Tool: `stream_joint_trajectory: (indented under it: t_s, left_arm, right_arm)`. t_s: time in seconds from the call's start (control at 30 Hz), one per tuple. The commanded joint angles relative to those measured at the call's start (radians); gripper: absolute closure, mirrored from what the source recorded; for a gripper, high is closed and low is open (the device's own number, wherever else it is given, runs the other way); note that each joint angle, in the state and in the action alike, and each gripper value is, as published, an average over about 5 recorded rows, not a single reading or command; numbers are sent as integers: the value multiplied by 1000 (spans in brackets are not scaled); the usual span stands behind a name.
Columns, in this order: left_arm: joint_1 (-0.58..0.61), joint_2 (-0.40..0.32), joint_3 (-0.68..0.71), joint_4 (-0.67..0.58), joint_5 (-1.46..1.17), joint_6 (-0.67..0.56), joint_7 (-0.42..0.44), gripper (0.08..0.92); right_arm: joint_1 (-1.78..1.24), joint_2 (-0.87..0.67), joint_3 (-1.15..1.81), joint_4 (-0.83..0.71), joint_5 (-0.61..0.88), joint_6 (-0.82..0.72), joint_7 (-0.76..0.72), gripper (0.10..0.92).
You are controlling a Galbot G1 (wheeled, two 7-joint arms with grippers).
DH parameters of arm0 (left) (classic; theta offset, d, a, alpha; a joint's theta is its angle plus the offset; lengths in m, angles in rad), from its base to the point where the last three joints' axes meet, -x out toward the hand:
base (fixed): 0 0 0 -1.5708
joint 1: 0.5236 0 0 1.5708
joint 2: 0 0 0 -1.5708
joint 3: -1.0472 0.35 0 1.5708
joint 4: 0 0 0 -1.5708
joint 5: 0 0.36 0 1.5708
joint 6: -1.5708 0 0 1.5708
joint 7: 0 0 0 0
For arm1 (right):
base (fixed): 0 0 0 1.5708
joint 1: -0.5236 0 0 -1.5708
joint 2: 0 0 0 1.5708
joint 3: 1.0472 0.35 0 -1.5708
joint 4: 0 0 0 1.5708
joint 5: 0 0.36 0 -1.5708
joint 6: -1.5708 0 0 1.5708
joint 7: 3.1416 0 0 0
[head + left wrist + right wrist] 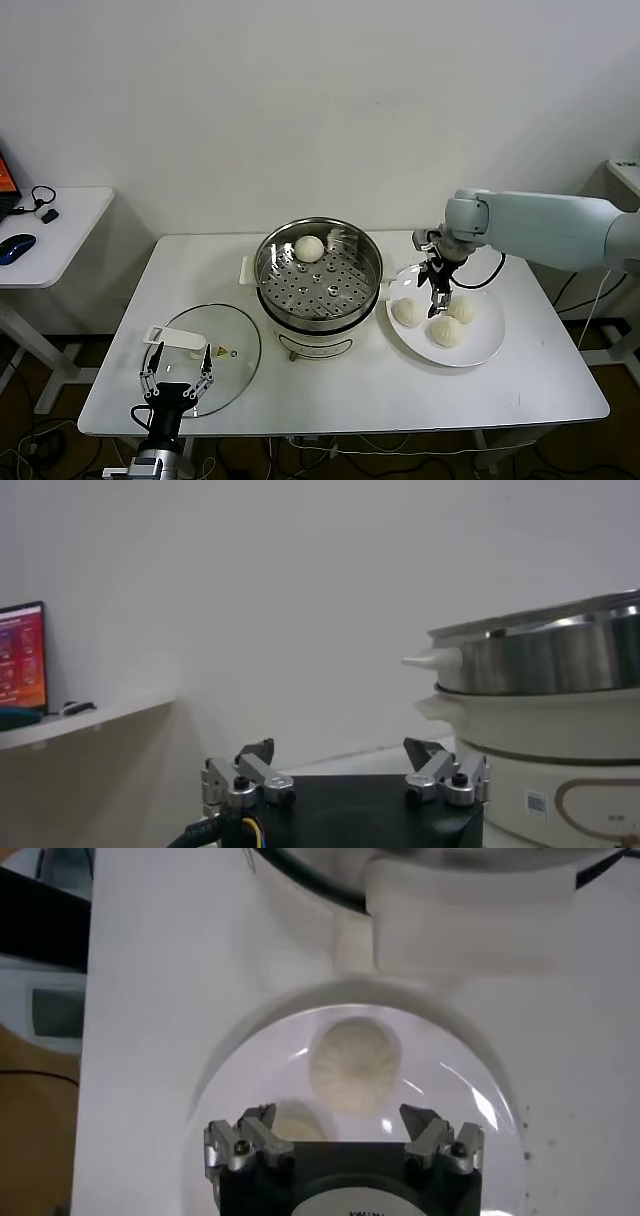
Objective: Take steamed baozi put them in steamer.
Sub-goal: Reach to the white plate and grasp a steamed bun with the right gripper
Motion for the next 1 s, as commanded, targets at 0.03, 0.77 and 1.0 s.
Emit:
stream_joint_trajectory:
  t_s: [0.03,0.77,1.0]
  left_arm:
    - [0,-49,0,1,2,-1,0,177]
    - [6,-42,-7,-5,3,-8,0,177]
    - [6,-42,-10,-7,3,-10,-1,177]
  right_arm:
    - [-133,6,110,-76,-56,-28,29,203]
    - [-194,72,156,-148,-78,-34,57,203]
    - [-196,70,155,-144,-79,-38,57,278]
